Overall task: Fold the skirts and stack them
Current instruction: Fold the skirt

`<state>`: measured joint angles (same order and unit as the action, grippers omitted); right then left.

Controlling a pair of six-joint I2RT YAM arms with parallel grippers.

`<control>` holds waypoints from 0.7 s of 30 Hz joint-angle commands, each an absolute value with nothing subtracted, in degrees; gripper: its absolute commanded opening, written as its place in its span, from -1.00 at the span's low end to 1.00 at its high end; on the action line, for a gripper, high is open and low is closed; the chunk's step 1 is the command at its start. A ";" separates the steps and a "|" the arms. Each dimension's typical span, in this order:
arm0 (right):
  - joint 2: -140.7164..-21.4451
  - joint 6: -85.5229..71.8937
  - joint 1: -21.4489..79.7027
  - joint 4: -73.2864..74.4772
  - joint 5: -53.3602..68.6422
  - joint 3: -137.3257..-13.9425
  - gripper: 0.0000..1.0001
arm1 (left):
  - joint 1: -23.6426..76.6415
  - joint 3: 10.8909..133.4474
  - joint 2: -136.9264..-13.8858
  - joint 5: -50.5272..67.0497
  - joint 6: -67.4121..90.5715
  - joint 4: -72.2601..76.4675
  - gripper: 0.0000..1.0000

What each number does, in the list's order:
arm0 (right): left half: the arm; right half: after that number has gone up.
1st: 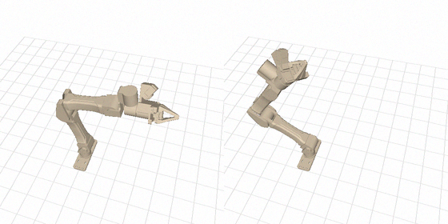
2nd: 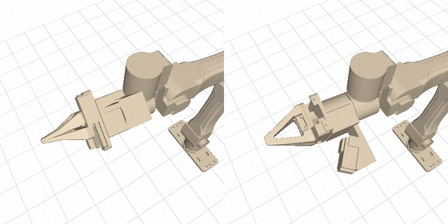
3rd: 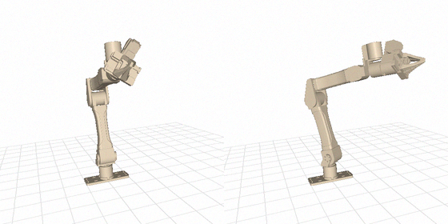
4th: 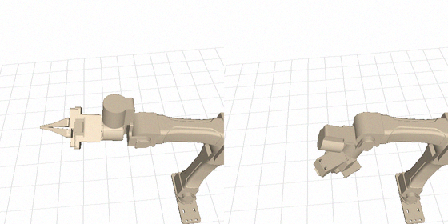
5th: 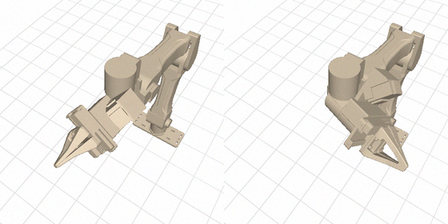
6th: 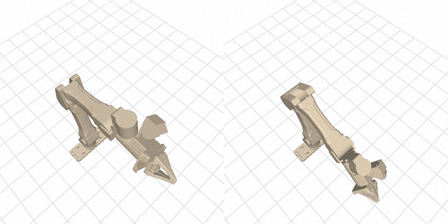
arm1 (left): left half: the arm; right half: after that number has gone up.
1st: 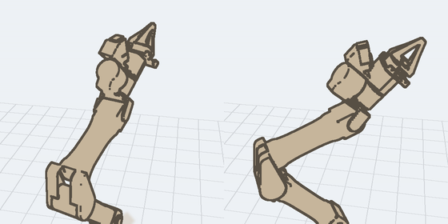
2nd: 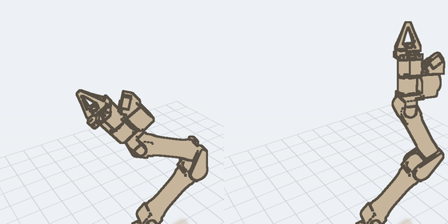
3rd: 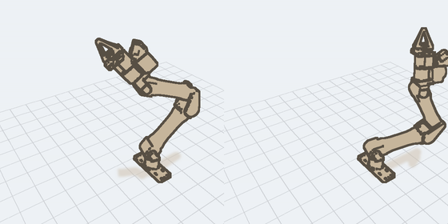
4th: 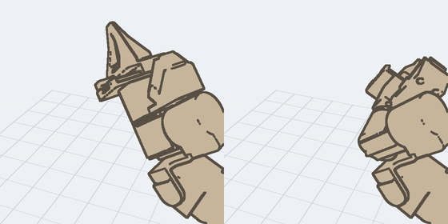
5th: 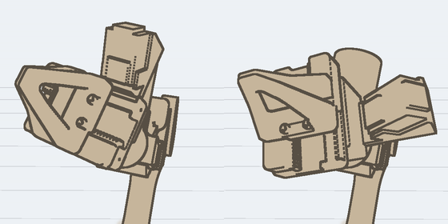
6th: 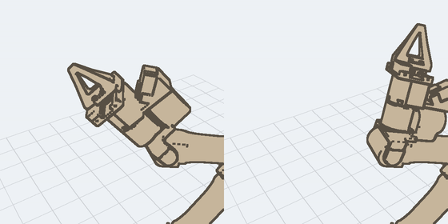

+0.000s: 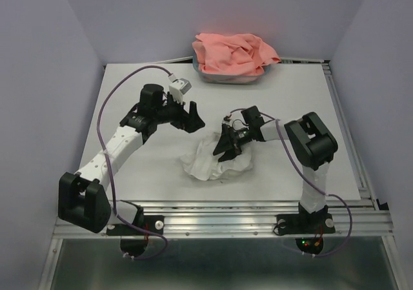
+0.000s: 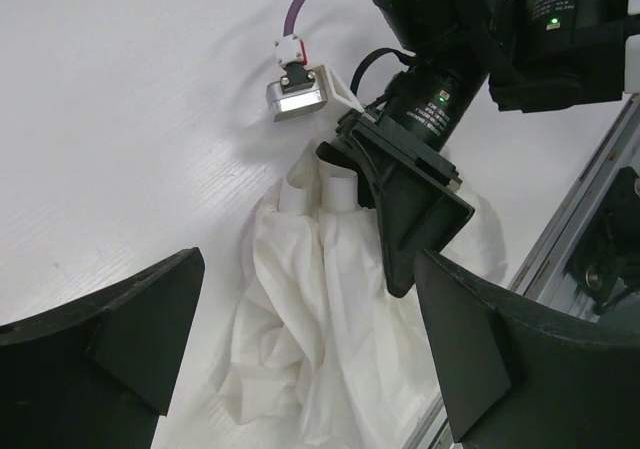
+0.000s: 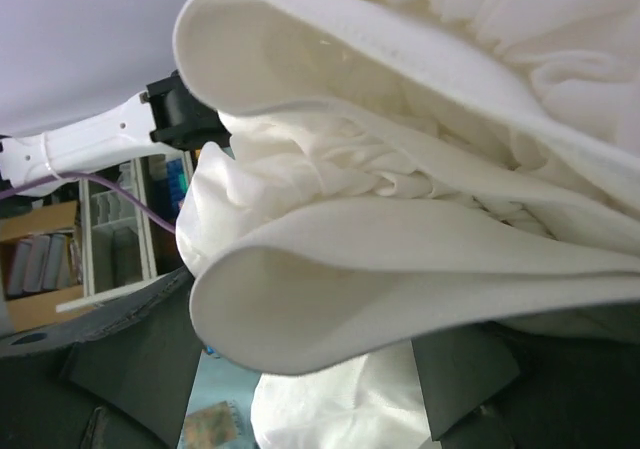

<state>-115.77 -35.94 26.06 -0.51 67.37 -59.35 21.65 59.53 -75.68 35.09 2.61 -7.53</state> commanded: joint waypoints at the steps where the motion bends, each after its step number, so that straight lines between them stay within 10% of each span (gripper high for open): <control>1: -115.59 -29.37 26.46 6.18 59.69 -62.30 0.60 | 21.09 58.80 -71.20 34.37 0.36 -8.60 0.97; 21: -88.15 -19.60 39.10 26.81 15.66 -67.32 0.32 | 18.55 67.68 -65.92 5.89 -10.19 -16.35 0.97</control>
<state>-86.85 -20.47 33.54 22.61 30.81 -68.88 18.85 65.43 -66.78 11.07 -6.24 -15.75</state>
